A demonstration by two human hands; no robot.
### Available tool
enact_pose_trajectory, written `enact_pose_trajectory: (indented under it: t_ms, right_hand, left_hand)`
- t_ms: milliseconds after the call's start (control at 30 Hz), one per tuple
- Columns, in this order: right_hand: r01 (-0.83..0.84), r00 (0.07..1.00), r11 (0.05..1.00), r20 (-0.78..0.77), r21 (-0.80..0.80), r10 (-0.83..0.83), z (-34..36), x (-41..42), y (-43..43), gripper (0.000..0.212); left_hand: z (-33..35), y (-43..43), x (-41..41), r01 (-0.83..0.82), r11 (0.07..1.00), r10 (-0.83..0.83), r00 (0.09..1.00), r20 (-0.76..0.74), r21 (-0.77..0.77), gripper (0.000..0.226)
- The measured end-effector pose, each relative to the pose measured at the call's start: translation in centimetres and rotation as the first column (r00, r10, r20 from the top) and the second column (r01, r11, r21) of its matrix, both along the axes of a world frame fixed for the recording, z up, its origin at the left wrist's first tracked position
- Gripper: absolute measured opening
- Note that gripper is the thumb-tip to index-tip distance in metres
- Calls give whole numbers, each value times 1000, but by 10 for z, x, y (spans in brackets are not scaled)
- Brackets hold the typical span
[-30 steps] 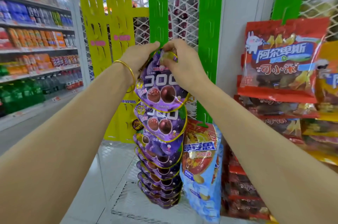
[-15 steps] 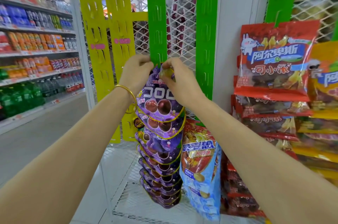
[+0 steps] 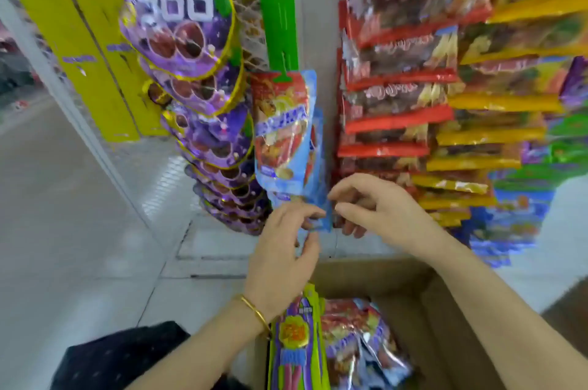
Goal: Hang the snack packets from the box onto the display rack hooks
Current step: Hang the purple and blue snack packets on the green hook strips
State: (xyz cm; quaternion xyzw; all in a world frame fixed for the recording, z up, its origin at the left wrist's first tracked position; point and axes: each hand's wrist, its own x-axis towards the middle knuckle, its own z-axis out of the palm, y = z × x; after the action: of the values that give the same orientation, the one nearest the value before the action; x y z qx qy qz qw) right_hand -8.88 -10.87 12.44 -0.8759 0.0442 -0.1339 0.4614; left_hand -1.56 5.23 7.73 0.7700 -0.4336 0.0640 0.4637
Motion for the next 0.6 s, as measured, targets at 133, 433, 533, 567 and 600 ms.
enact_pose_trajectory:
  t_ms: [133,433,533,567,600]
  right_hand:
    - [107,919,994,-380,-22,-107,-139,-26,-51,12]
    - [342,460,939,-862,-47,-211,-354,-78,-58,32]
    - [391,466,920,-864,11,-188,-361,-85,-49,57]
    - [391,467,920,-868,33,-168,-364,-85,-47,63]
    - [385,462,921,-876,57,-139,-370,-84,-46,71]
  left_hand:
    - [-78,-17,-16,164,894,-99,980,-173,417,25]
    - [-128,-37,-5,215,706,17,947,-320,674,18]
    - [-135,-39,-5,227,698,41,934,-354,680,17]
    - [-136,-40,-5,230,699,46,930,-364,677,17]
    - [-137,-40,-5,231,698,53,927,-371,678,17]
